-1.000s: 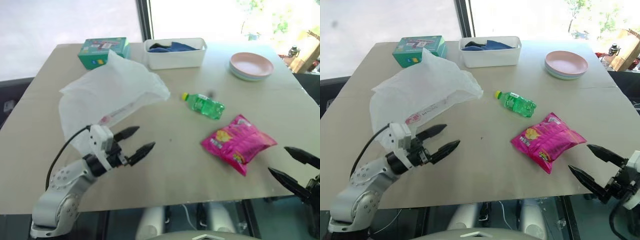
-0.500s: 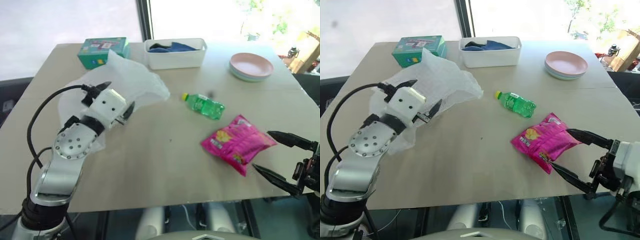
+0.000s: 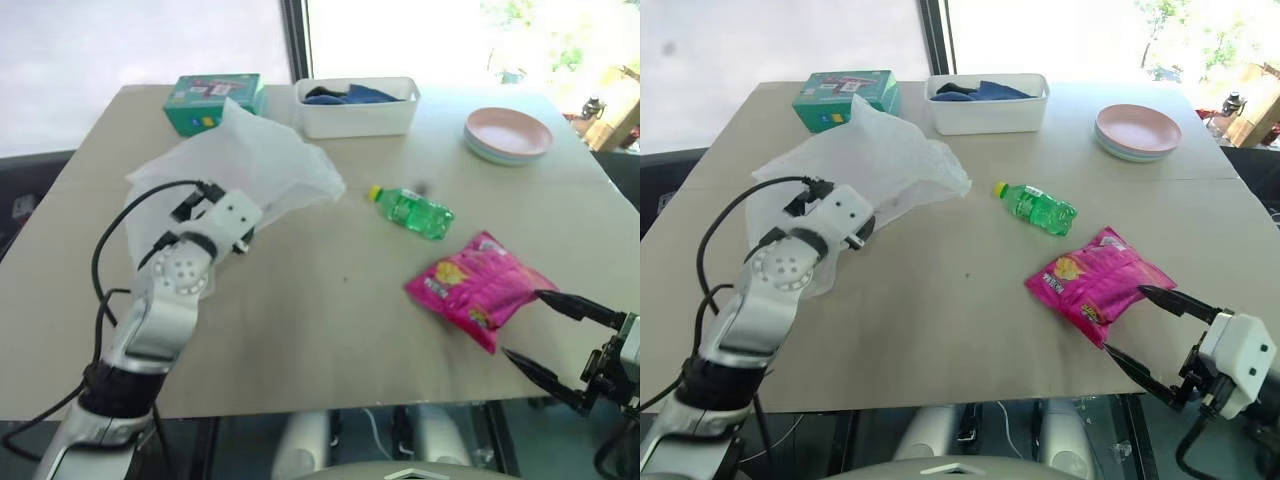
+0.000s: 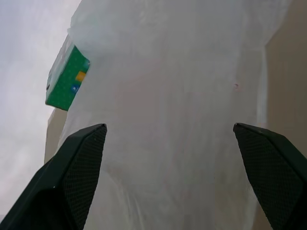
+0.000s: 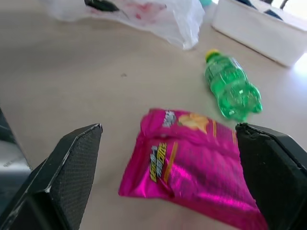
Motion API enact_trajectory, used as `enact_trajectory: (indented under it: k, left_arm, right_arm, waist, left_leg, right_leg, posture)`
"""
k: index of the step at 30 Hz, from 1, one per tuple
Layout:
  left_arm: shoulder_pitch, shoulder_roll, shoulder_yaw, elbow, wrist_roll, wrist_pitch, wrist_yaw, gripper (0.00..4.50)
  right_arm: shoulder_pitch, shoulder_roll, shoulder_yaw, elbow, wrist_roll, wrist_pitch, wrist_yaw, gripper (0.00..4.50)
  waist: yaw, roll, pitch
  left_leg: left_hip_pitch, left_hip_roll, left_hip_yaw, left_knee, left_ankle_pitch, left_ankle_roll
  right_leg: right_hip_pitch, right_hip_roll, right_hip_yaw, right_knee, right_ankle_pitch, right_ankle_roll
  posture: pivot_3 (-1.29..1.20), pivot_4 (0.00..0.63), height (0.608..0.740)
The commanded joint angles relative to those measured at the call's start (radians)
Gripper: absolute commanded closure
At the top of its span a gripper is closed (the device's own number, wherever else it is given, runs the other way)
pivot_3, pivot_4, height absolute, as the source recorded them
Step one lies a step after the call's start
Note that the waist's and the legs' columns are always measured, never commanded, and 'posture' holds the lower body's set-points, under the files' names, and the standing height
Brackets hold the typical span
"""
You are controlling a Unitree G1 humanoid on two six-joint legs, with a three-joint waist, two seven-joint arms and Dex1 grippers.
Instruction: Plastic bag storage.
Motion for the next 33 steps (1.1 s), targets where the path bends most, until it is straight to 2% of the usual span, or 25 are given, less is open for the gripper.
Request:
enact_trajectory:
  k: [1,5,6,7,8,14,20,22,26,29,33]
  left_arm:
    - [-0.069,-0.022,0.019,0.06,-0.002,-0.032,-0.005,1.29]
    - [-0.113,-0.06,0.109,0.087,-0.051,-0.042,0.018,3.02]
    - [-0.13,-0.067,0.145,0.082,-0.058,-0.056,0.041,3.44]
    - [-0.138,-0.067,0.168,0.073,-0.06,-0.072,0.053,4.04]
    - [-0.141,-0.069,0.189,0.057,-0.064,-0.079,0.062,4.42]
    - [-0.163,-0.097,0.229,0.008,-0.079,-0.053,0.068,4.47]
    - [-0.187,-0.119,0.211,-0.011,-0.102,0.04,0.034,4.47]
    - [-0.197,-0.127,0.209,-0.01,-0.109,0.069,0.031,4.47]
    - [-0.207,-0.124,0.199,0.001,-0.106,0.067,0.027,4.47]
    - [-0.206,-0.127,0.197,0.004,-0.114,0.068,0.02,4.47]
    - [-0.205,-0.131,0.196,0.008,-0.122,0.087,0.015,4.47]
  right_arm:
    - [0.066,0.018,-0.001,-0.08,-0.034,0.015,-0.061,0.0]
    - [0.102,0.032,0.035,-0.127,-0.018,0.13,-0.17,0.0]
    - [0.091,0.046,0.049,-0.138,0.011,0.173,-0.22,0.0]
    - [0.08,0.057,0.057,-0.147,0.033,0.205,-0.26,0.0]
    - [0.065,0.067,0.062,-0.15,0.075,0.233,-0.29,0.0]
    - [-0.038,0.093,0.091,-0.143,0.201,0.391,-0.473,0.0]
    - [-0.114,0.058,0.074,-0.091,0.657,0.581,-0.732,0.0]
    - [-0.127,0.041,0.076,-0.078,0.803,0.589,-0.854,0.0]
    - [-0.123,0.003,0.075,-0.091,0.974,0.56,-1.032,0.0]
    - [-0.076,-0.048,0.019,-0.116,1.093,0.531,-1.098,0.0]
    - [0.013,-0.102,-0.026,-0.139,1.162,0.518,-1.129,0.0]
  waist:
    - [0.0,0.0,0.0]
    - [-0.004,-0.001,0.0]
    - [-0.003,-0.003,0.001]
    - [-0.004,-0.004,0.001]
    - [-0.004,-0.005,0.002]
    - [0.0,-0.005,0.001]
    - [-0.003,-0.006,0.0]
    - [-0.003,-0.006,0.0]
    - [-0.003,-0.006,0.0]
    - [-0.002,-0.006,0.0]
    - [-0.002,-0.009,-0.001]
  left_leg:
    - [0.0,0.0,0.0,0.0,0.0,0.0]
    - [0.0,0.0,0.002,0.0,0.002,-0.004]
    - [0.0,0.0,0.002,0.0,0.002,-0.004]
    - [-0.001,0.001,0.001,0.0,0.002,-0.004]
    - [-0.001,0.001,0.0,0.0,0.002,-0.004]
    - [-0.001,0.0,0.0,0.0,0.001,-0.008]
    - [-0.001,0.0,-0.001,0.0,0.003,-0.005]
    - [-0.001,0.0,-0.001,0.0,0.003,-0.005]
    - [-0.001,0.0,0.0,0.0,0.003,-0.003]
    - [-0.001,0.0,0.0,0.0,0.003,-0.003]
    - [-0.001,0.0,0.0,0.0,0.001,-0.001]
  right_leg:
    - [0.0,0.0,0.0,0.0,0.0,0.0]
    - [-0.001,-0.001,0.001,0.0,0.001,0.0]
    - [-0.001,-0.002,0.001,0.0,0.001,0.0]
    - [-0.001,-0.002,0.002,0.0,0.001,0.0]
    - [-0.001,-0.002,0.001,0.0,0.001,0.0]
    - [-0.001,-0.004,0.001,0.0,0.001,-0.001]
    - [-0.001,-0.003,0.001,0.0,0.003,0.002]
    - [-0.001,-0.002,0.001,0.001,0.003,0.002]
    - [-0.001,0.0,0.001,0.001,0.003,0.002]
    - [-0.001,0.001,0.001,0.001,0.003,0.003]
    - [0.0,0.002,0.001,0.001,0.003,0.003]
  posture:
    - [0.0,0.15,0.74]
    - [0.0,0.15,0.74]
    - [0.0,0.15,0.74]
    - [0.0,0.15,0.74]
    - [0.0,0.15,0.74]
    - [0.0,0.15,0.74]
    - [0.0,0.15,0.74]
    - [0.0,0.15,0.74]
    - [0.0,0.15,0.74]
    - [0.0,0.15,0.74]
    - [0.0,0.15,0.74]
